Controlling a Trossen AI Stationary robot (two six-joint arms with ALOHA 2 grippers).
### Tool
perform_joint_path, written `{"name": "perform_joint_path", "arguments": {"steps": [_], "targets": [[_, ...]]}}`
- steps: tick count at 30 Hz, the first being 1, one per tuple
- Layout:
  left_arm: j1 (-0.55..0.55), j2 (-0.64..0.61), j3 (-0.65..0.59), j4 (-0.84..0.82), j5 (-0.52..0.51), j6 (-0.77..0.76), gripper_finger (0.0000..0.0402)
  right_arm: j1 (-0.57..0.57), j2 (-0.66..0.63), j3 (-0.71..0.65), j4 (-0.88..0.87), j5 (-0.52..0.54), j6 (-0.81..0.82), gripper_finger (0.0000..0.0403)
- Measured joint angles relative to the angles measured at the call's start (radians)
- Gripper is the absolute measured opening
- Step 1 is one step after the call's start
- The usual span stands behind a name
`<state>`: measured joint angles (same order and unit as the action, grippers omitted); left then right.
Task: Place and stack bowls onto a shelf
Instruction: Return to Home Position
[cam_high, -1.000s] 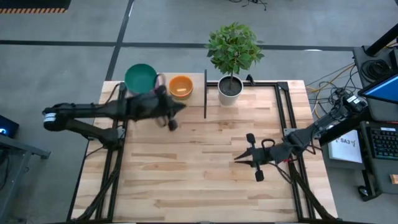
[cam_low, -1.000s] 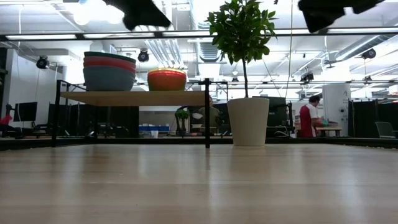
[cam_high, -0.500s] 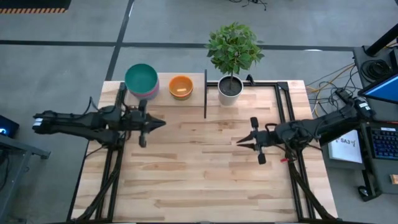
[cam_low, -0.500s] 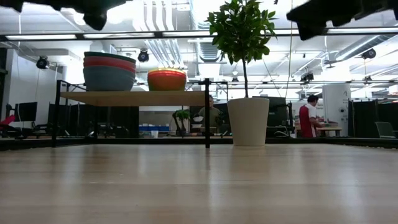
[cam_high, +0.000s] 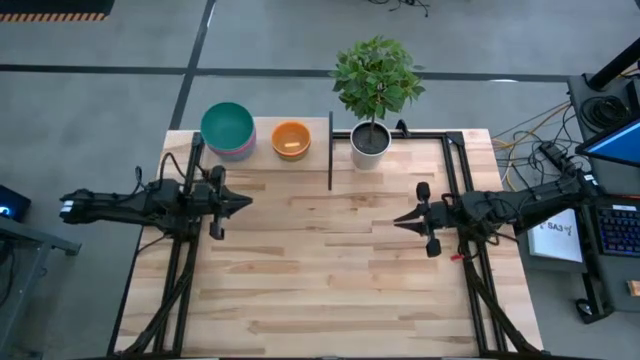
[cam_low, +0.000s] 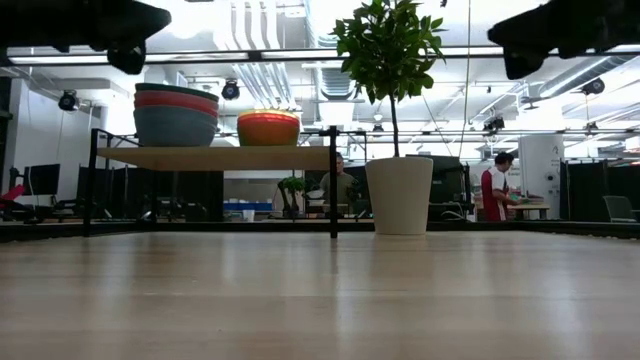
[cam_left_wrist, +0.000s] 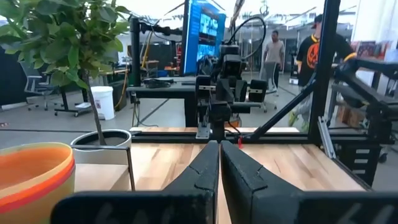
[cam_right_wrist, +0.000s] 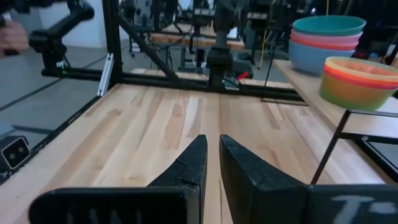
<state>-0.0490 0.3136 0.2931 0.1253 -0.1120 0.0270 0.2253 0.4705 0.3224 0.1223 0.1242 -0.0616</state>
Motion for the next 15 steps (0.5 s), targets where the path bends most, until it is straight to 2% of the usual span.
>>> {"name": "perform_joint_path", "arguments": {"steps": [7,15], "targets": [[0.000,-0.093,-0.085,0.005,0.003,-0.037,0.0000,-0.022,-0.206,-0.089,-0.001,0.007,-0.013,0.0034],[0.000,-0.136,-0.160,0.077,0.021,-0.041,0.0000,-0.119,-0.421,-0.153,-0.028,0.009,-0.034,0.0034]]}}
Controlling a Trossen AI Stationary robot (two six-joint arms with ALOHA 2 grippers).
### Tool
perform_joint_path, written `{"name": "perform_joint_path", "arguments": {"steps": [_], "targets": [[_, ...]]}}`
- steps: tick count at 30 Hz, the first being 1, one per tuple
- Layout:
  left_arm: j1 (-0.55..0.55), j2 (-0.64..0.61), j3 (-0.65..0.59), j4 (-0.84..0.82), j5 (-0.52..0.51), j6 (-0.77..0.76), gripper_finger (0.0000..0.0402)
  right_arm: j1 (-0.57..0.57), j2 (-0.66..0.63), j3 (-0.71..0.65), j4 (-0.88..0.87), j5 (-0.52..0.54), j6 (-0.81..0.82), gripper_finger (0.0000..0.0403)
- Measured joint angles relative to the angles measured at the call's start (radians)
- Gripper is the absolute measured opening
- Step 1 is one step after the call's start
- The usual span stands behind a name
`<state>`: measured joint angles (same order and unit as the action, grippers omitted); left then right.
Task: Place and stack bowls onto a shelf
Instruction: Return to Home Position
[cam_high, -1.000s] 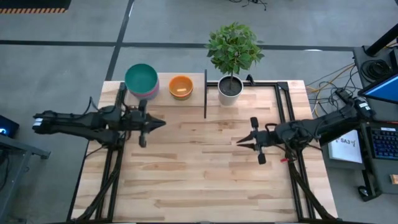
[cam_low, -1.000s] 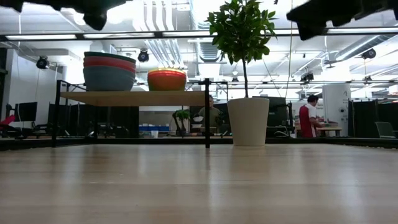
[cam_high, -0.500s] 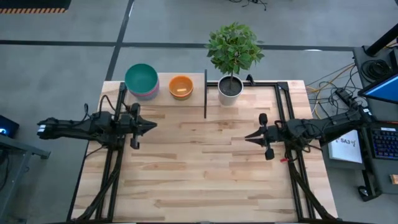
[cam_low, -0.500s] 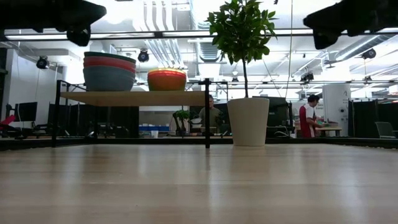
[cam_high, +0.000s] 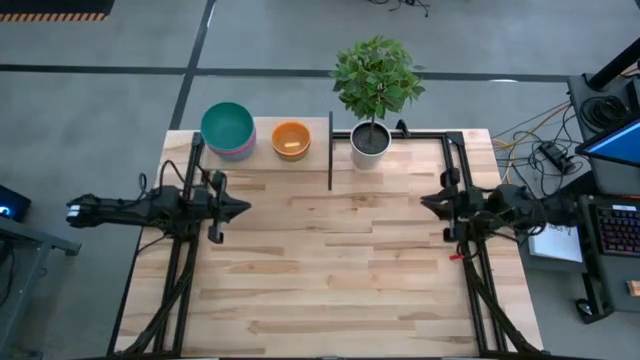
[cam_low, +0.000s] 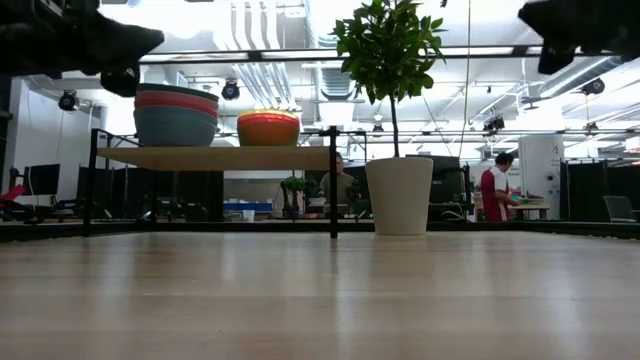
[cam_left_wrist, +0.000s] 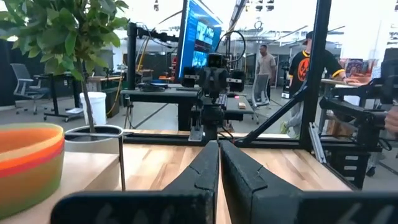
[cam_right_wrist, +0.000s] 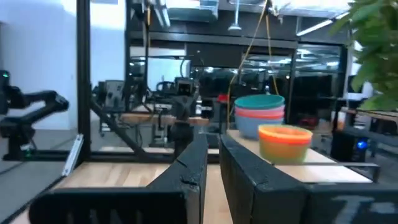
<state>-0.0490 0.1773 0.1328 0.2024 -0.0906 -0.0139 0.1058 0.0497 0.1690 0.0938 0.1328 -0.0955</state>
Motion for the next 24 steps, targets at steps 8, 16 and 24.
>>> {"name": "perform_joint_path", "arguments": {"steps": [8,16,24], "targets": [[0.000,-0.005,-0.079,0.069,0.013,0.010,0.0000,-0.044,-0.033,-0.056,-0.087,-0.028,-0.013,0.0034],[0.004,-0.005,-0.123,0.112,0.014,0.003,0.0000,-0.061,-0.035,-0.157,0.026,-0.036,-0.036,0.0034],[0.006,0.000,-0.123,0.022,-0.092,-0.043,0.0000,-0.061,-0.034,-0.157,0.013,-0.028,-0.053,0.0034]]}}
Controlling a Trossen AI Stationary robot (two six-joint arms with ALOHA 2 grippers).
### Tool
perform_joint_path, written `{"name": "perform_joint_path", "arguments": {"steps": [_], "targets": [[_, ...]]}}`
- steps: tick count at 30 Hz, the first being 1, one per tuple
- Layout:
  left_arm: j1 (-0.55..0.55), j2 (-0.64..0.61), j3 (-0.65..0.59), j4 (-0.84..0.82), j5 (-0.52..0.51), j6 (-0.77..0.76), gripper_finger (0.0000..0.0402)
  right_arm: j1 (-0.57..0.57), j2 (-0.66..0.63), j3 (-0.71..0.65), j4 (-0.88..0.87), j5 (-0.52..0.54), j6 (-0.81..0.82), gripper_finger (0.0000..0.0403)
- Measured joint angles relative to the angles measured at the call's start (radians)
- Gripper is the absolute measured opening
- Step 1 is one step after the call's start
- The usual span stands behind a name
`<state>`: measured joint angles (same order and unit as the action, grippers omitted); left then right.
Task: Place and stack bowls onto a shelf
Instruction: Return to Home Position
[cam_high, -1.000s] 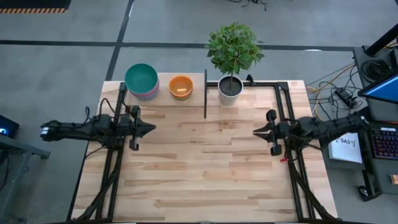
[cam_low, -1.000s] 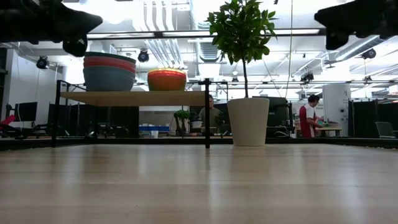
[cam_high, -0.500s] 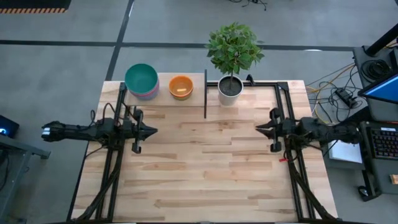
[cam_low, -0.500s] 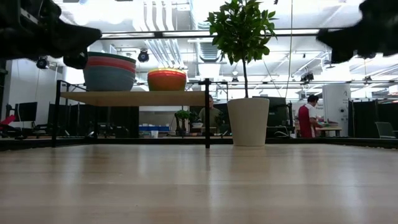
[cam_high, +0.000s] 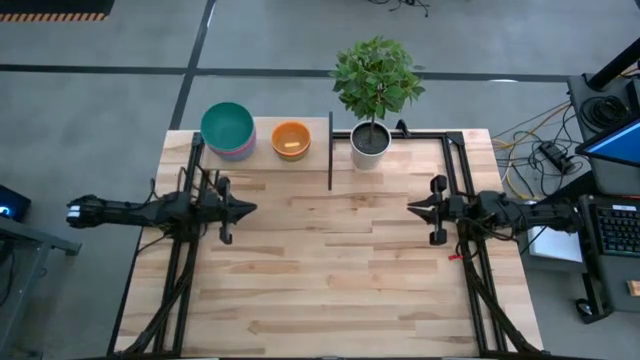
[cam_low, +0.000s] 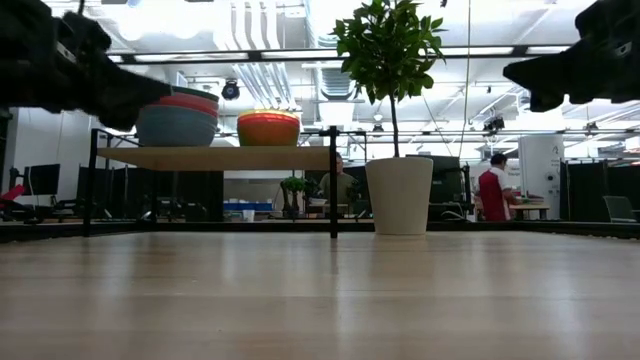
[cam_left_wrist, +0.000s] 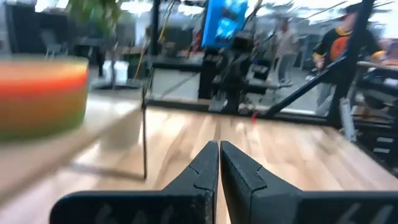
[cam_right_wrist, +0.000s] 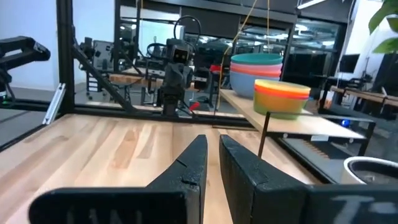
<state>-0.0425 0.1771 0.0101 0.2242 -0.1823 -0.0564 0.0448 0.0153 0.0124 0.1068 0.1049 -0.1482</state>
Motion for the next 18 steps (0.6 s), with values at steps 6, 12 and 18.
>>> {"name": "perform_joint_path", "arguments": {"steps": [6,12,18], "targets": [[0.000,0.004,0.000,-0.128,-0.028,-0.141,0.0000,0.000,0.012,0.000,-0.003,0.000,0.053,0.0034],[0.000,0.017,0.000,-0.145,-0.027,-0.140,0.0000,0.000,0.013,-0.001,-0.002,0.001,0.060,0.0034],[0.000,0.025,0.000,-0.145,-0.027,-0.140,0.0000,0.000,0.014,-0.001,-0.002,0.000,0.062,0.0034]]}}
